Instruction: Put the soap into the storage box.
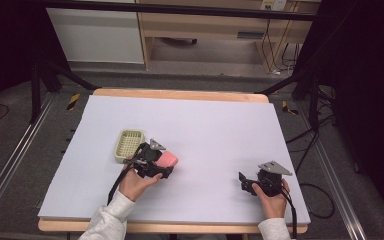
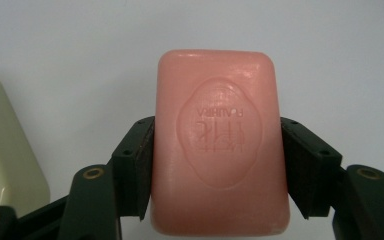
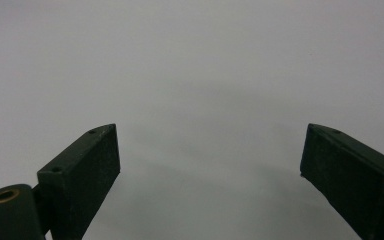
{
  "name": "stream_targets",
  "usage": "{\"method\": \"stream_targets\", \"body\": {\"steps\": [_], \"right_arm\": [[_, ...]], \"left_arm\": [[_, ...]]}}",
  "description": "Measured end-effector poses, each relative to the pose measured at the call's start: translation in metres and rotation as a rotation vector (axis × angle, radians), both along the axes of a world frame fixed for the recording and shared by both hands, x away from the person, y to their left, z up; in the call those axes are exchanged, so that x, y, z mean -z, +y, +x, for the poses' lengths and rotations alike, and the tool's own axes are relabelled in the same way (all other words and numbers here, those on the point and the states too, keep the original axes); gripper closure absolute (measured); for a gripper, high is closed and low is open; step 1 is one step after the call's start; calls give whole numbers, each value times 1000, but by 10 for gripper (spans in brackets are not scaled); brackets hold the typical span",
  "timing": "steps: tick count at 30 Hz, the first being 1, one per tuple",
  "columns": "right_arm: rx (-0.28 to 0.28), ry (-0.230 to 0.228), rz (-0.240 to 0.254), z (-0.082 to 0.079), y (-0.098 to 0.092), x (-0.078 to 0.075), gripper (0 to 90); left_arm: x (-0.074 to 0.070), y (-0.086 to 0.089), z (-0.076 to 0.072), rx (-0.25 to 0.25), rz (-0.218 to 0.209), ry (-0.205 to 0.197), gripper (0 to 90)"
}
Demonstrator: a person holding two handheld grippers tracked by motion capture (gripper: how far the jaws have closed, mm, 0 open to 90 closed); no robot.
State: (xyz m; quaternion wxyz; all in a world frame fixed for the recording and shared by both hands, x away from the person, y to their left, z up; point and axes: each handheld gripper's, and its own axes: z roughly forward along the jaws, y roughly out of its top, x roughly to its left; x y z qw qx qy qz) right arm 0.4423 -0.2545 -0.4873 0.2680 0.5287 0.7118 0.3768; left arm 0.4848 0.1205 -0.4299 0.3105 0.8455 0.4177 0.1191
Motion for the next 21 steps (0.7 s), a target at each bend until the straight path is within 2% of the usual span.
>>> {"method": "stream_targets", "body": {"steps": [7,21], "right_arm": [[-3,-5,-4,0,0,0,93],[-7,-7,-4,-1,0,0,93]], "left_arm": [[1,14,3,-31,-8,12,373],[-9,36,10,-80,-39,-4,373]]}}
